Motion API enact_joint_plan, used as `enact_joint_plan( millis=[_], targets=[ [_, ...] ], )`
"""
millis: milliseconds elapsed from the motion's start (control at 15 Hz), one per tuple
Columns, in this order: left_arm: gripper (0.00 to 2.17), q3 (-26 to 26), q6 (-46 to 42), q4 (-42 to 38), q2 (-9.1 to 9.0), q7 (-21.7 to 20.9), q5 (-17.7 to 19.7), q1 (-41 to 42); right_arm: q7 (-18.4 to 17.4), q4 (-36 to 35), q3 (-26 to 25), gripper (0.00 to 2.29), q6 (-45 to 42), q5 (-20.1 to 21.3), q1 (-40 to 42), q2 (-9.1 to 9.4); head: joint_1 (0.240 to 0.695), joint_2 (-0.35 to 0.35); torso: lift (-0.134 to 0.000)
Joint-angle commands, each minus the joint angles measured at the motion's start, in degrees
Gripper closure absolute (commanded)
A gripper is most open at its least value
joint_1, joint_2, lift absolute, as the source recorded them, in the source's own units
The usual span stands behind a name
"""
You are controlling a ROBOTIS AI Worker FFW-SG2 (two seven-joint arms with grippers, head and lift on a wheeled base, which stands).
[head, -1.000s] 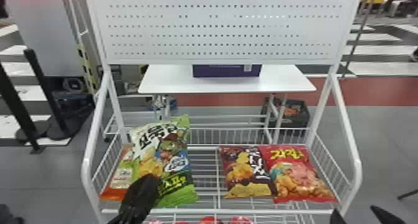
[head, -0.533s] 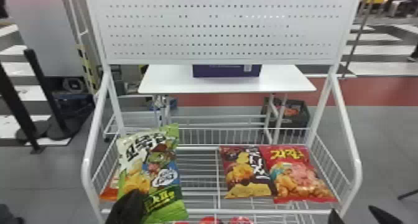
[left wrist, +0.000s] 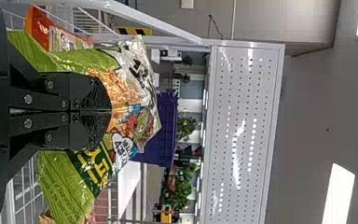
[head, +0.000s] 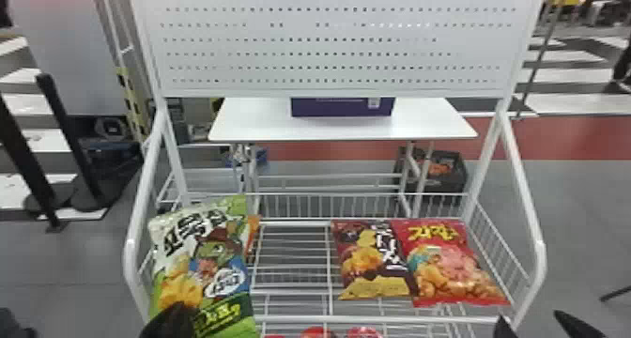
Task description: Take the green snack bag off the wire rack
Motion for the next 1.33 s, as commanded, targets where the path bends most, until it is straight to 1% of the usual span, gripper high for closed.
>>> enact_joint_plan(
  millis=[0, 467, 867, 1267],
  targets=[
    [1.79, 0.52, -1.44, 0.67, -0.01, -0.04, 0.18, 0.57, -0.01, 0.17, 0.0, 0.17, 0.0, 0.07, -0.12, 0.07, 0.499, 0.0, 0.0],
    [1.79, 0.96, -2.32, 2.34, -0.1, -0.13, 0.26, -0.13, 0.08, 0.08, 0.0, 0.17, 0.0, 0.16, -0.12, 0.25, 0.499, 0.0, 0.0],
    [1.79, 1.49, -2.49, 2.52, -0.01, -0.04, 0.44, 0.22, -0.01, -0.62, 0.0, 0.17, 0.0, 0.07, 0.67, -0.02, 0.499, 0.0, 0.0],
    [1.79, 1.49, -3.37, 2.52, -0.1, -0.13, 0.44, 0.66, 0.08, -2.73, 0.0, 0.17, -0.18, 0.16, 2.6, -0.02, 0.499, 0.0, 0.0]
  ],
)
